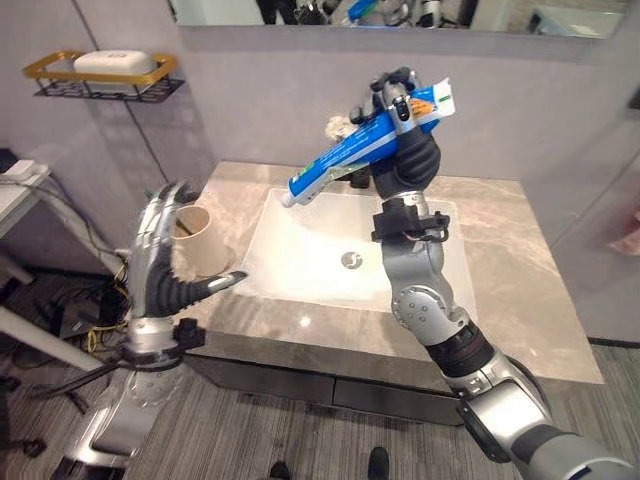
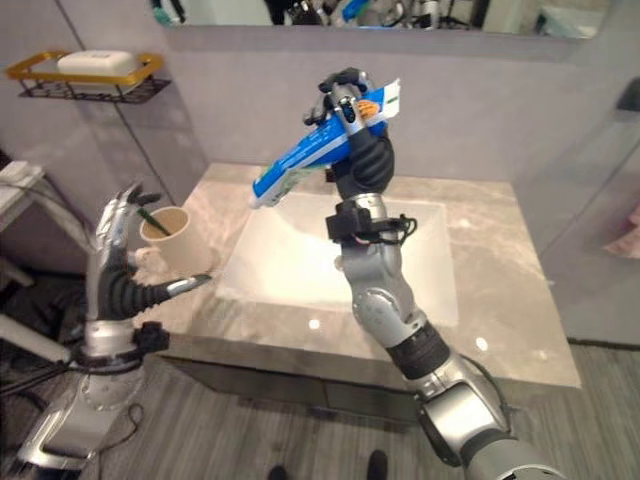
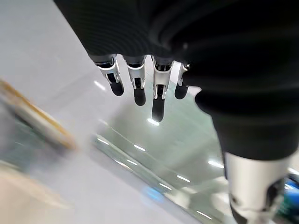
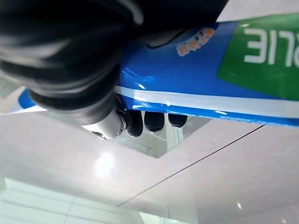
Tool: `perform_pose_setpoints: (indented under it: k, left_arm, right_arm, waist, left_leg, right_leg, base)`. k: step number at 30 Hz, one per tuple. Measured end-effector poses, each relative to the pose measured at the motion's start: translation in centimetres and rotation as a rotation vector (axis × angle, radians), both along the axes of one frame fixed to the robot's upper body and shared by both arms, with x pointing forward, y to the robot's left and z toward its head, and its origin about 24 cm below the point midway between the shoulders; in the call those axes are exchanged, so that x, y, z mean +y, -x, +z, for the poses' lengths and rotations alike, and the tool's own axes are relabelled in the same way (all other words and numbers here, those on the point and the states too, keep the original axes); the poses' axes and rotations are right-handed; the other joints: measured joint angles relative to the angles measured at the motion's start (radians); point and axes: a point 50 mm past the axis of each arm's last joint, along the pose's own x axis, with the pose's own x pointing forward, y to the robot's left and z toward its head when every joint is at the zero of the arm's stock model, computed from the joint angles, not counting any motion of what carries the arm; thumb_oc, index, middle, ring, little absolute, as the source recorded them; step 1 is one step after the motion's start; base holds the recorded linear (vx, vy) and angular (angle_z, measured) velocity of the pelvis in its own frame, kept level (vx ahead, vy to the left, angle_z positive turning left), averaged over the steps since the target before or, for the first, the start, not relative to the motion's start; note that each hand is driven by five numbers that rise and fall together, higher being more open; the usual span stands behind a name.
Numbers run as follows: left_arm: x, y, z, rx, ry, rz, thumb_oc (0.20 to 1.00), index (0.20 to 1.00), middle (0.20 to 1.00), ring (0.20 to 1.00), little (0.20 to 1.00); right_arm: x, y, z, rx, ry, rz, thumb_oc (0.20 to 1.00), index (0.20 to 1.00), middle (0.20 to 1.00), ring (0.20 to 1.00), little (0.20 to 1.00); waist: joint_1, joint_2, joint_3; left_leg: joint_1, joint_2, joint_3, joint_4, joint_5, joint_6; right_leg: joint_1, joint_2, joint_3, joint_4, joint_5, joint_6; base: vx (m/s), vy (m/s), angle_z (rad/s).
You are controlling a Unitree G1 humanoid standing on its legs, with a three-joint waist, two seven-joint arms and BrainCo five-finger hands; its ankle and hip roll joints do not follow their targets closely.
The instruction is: Put brush and paste in cup on sink, flatten towel.
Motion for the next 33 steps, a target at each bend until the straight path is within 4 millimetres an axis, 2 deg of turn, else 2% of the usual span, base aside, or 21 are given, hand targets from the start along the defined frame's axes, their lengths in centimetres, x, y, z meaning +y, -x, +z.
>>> perform_pose_setpoints:
  k: [1, 3, 4, 7, 9, 10, 11, 12, 13, 15, 17, 19, 21, 24, 27, 29, 30, 32, 33]
  left_arm:
    - [0.8, 0.3, -0.3, -0.003, 0.045, 0.034, 1.0, 1.0, 1.0, 1.0, 1.0]
    - [3.1, 1.0, -1.1, -0.017, 0.192, 0.165, 1.0, 1.0, 1.0, 1.0, 1.0]
    - [4.7, 1.2, -1.5, -0.019, 0.225, 0.249, 1.0, 1.0, 1.0, 1.0, 1.0]
    - [5.3, 0.8, -0.8, -0.081, 0.274, 0.287, 1.0, 1.0, 1.0, 1.0, 1.0]
    - [5.7, 0.5, -2.0, -0.034, 0.279, 0.321, 1.0, 1.0, 1.0, 1.0, 1.0]
    - [6.7, 0.1, -4.9, 0.123, 0.216, 0.366, 1.0, 1.0, 1.0, 1.0, 1.0]
    - [6.9, 0.2, -6.0, 0.179, 0.211, 0.388, 1.0, 1.0, 1.0, 1.0, 1.0]
    - [6.5, 0.6, -8.8, 0.29, 0.236, 0.405, 1.0, 1.0, 1.0, 1.0, 1.0]
    - [5.4, 2.5, -16.3, 0.623, 0.295, 0.478, 1.0, 1.0, 1.0, 1.0, 1.0]
    - [4.9, 4.1, -18.8, 0.769, 0.298, 0.488, 1.0, 1.0, 1.0, 1.0, 1.0]
    - [4.3, 5.0, -20.7, 0.901, 0.256, 0.465, 1.0, 1.0, 1.0, 1.0, 1.0]
    - [4.3, 5.2, -21.0, 0.925, 0.279, 0.475, 1.0, 1.0, 1.0, 1.0, 1.0]
    - [4.4, 4.4, -20.2, 0.873, 0.335, 0.478, 1.0, 1.0, 1.0, 1.0, 1.0]
    - [4.2, 4.0, -20.3, 0.88, 0.371, 0.467, 1.0, 1.0, 1.0, 1.0, 1.0]
    - [3.0, 5.0, -22.8, 1.05, 0.467, 0.425, 1.0, 1.0, 1.0, 1.0, 1.0]
    - [2.3, 7.1, -25.4, 1.236, 0.452, 0.431, 1.0, 1.0, 1.0, 1.0, 1.0]
    - [2.1, 8.6, -27.4, 1.356, 0.507, 0.51, 1.0, 1.0, 1.0, 1.0, 1.0]
    - [2.3, 13.9, -30.1, 1.602, 0.69, 0.752, 1.0, 1.0, 1.0, 1.0, 1.0]
    - [1.9, 15.6, -30.5, 1.692, 0.74, 0.828, 1.0, 1.0, 1.0, 1.0, 1.0]
  right_arm:
    - [-0.2, -0.3, 0.1, 0.01, -0.013, -0.022, 0.2, 0.2, 0.2, 0.2, 0.2]
    - [-0.6, -0.8, 0.1, 0.034, -0.027, -0.063, 0.2, 0.2, 0.2, 0.2, 0.2]
    - [-0.8, -0.9, 0.0, 0.047, -0.023, -0.082, 0.2, 0.2, 0.2, 0.2, 0.2]
    - [-0.6, -1.7, 0.6, 0.041, 0.011, -0.111, 0.2, 0.2, 0.2, 0.2, 0.2]
    - [-0.3, -1.7, 1.9, 0.009, 0.016, -0.114, 0.2, 0.2, 0.2, 0.2, 0.2]
    - [0.0, -1.6, 3.5, -0.044, 0.023, -0.107, 0.2, 0.2, 0.2, 0.2, 0.2]
    - [-0.1, -1.5, 4.3, -0.072, 0.03, -0.113, 0.2, 0.2, 0.2, 0.2, 0.2]
    - [0.2, -1.4, 5.0, -0.09, 0.025, -0.103, 0.2, 0.2, 0.2, 0.2, 0.2]
    - [0.7, -1.1, 5.4, -0.115, 0.029, -0.098, 0.2, 0.2, 0.2, 0.2, 0.2]
    - [0.6, -1.1, 5.6, -0.119, 0.035, -0.103, 0.2, 0.2, 0.2, 0.2, 0.2]
    - [1.2, -1.1, 5.5, -0.116, 0.066, -0.095, 0.2, 0.2, 0.2, 0.2, 0.2]
    - [1.4, -1.0, 5.4, -0.124, 0.083, -0.097, 0.2, 0.2, 0.2, 0.2, 0.2]
    - [1.8, -1.0, 5.2, -0.116, 0.096, -0.093, 0.2, 0.2, 0.2, 0.2, 0.2]
    - [2.1, -1.0, 5.0, -0.112, 0.119, -0.095, 0.2, 0.2, 0.2, 0.2, 0.2]
    - [3.2, -1.5, 4.0, -0.066, 0.148, -0.077, 0.2, 0.2, 0.2, 0.2, 0.2]
    - [4.7, -2.1, 3.0, -0.001, 0.16, -0.052, 0.2, 0.2, 0.2, 0.2, 0.2]
    - [5.0, -2.5, 2.3, 0.034, 0.183, -0.05, 0.2, 0.2, 0.2, 0.2, 0.2]
    - [5.3, -2.8, 1.8, 0.047, 0.22, -0.043, 0.2, 0.2, 0.2, 0.2, 0.2]
    - [5.7, -2.7, 1.7, 0.05, 0.219, -0.026, 0.2, 0.2, 0.2, 0.2, 0.2]
  waist:
    - [0.038, 0.0, 0.008]
    - [0.047, -0.003, 0.011]
    - [0.064, -0.012, 0.018]
    - [0.102, -0.028, 0.032]
    - [0.126, -0.035, 0.038]
    - [0.136, -0.041, 0.046]
    - [0.146, -0.047, 0.05]
    - [0.15, -0.051, 0.052]
    - [0.146, -0.063, 0.057]
    - [0.142, -0.091, 0.072]
    - [0.143, -0.098, 0.074]
    - [0.142, -0.101, 0.072]
    - [0.143, -0.104, 0.071]
    - [0.129, -0.107, 0.068]
    - [0.098, -0.11, 0.066]
    - [0.082, -0.111, 0.065]
    - [0.068, -0.117, 0.061]
    - [0.046, -0.14, 0.044]
    - [0.035, -0.147, 0.039]
  left_leg:
    - [-0.007, -0.001, -0.003, 0.0, 0.001, 0.0]
    - [-0.017, -0.004, -0.026, 0.0, 0.003, -0.001]
    - [-0.013, -0.002, -0.045, 0.001, 0.005, -0.003]
    - [-0.023, -0.005, -0.09, 0.0, 0.007, -0.005]
    - [-0.038, -0.006, -0.115, 0.001, 0.008, -0.007]
    - [-0.049, -0.01, -0.144, 0.001, 0.013, -0.007]
    - [-0.049, -0.013, -0.145, 0.001, 0.013, -0.007]
    - [-0.05, -0.021, -0.146, 0.001, 0.013, -0.007]
    - [-0.05, -0.031, -0.145, 0.001, 0.013, -0.007]
    - [-0.051, -0.032, -0.144, 0.001, 0.012, -0.008]
    - [-0.051, -0.032, -0.143, 0.001, 0.012, -0.007]
    - [-0.051, -0.032, -0.142, 0.001, 0.011, -0.006]
    - [-0.05, -0.033, -0.139, 0.001, 0.012, -0.006]
    - [-0.049, -0.032, -0.134, 0.001, 0.012, -0.006]
    - [-0.049, -0.032, -0.121, 0.001, 0.012, -0.005]
    - [-0.051, -0.032, -0.101, 0.001, 0.012, -0.006]
    - [-0.052, -0.03, -0.101, 0.001, 0.012, -0.006]
    - [-0.057, -0.029, -0.092, 0.001, 0.011, -0.006]
    - [-0.054, -0.03, -0.087, 0.001, 0.011, -0.006]
  right_leg:
    - [0.001, -0.002, -0.004, 0.0, -0.001, 0.002]
    - [0.004, -0.006, -0.027, 0.0, -0.008, 0.005]
    - [0.012, -0.005, -0.044, 0.0, -0.014, 0.002]
    - [0.036, -0.011, -0.091, 0.0, -0.029, 0.009]
    - [0.034, -0.012, -0.115, 0.0, -0.036, 0.009]
    - [0.034, -0.016, -0.144, 0.0, -0.041, 0.007]
    - [0.034, -0.02, -0.145, 0.0, -0.042, 0.009]
    - [0.034, -0.028, -0.146, 0.0, -0.045, 0.013]
    - [0.034, -0.039, -0.146, 0.0, -0.044, 0.019]
    - [0.033, -0.036, -0.145, 0.0, -0.045, 0.019]
    - [0.031, -0.038, -0.144, 0.0, -0.045, 0.019]
    - [0.031, -0.04, -0.143, 0.0, -0.045, 0.019]
    - [0.03, -0.041, -0.14, 0.0, -0.043, 0.021]
    - [0.029, -0.04, -0.136, 0.0, -0.042, 0.021]
    - [0.02, -0.037, -0.12, 0.0, -0.038, 0.02]
    - [0.007, -0.035, -0.102, 0.001, -0.032, 0.017]
    - [0.006, -0.035, -0.102, 0.001, -0.031, 0.018]
    - [-0.004, -0.036, -0.092, 0.001, -0.03, 0.018]
    - [-0.004, -0.036, -0.09, 0.0, -0.029, 0.017]
  base:
    - [0.01, -0.018, 0.19]
    - [0.01, -0.018, 0.34]
    - [0.01, -0.023, 0.46]
    - [0.01, -0.026, 0.43]
    - [0.02, -0.023, 0.53]
    - [0.05, 0.002, 0.41]
    - [0.04, 0.003, 0.32]
    - [0.04, 0.008, 0.05]
    - [0.04, 0.009, 0.02]
    - [0.02, 0.008, 0.0]
    - [0.0, 0.0, 0.0]
    - [0.0, 0.0, 0.0]
    - [0.0, 0.001, -0.03]
    - [-0.01, 0.004, -0.05]
    - [-0.02, 0.024, -0.15]
    - [-0.01, 0.026, -0.23]
    - [0.0, 0.022, -0.13]
    - [0.02, 0.03, -0.1]
    - [0.03, 0.025, -0.18]
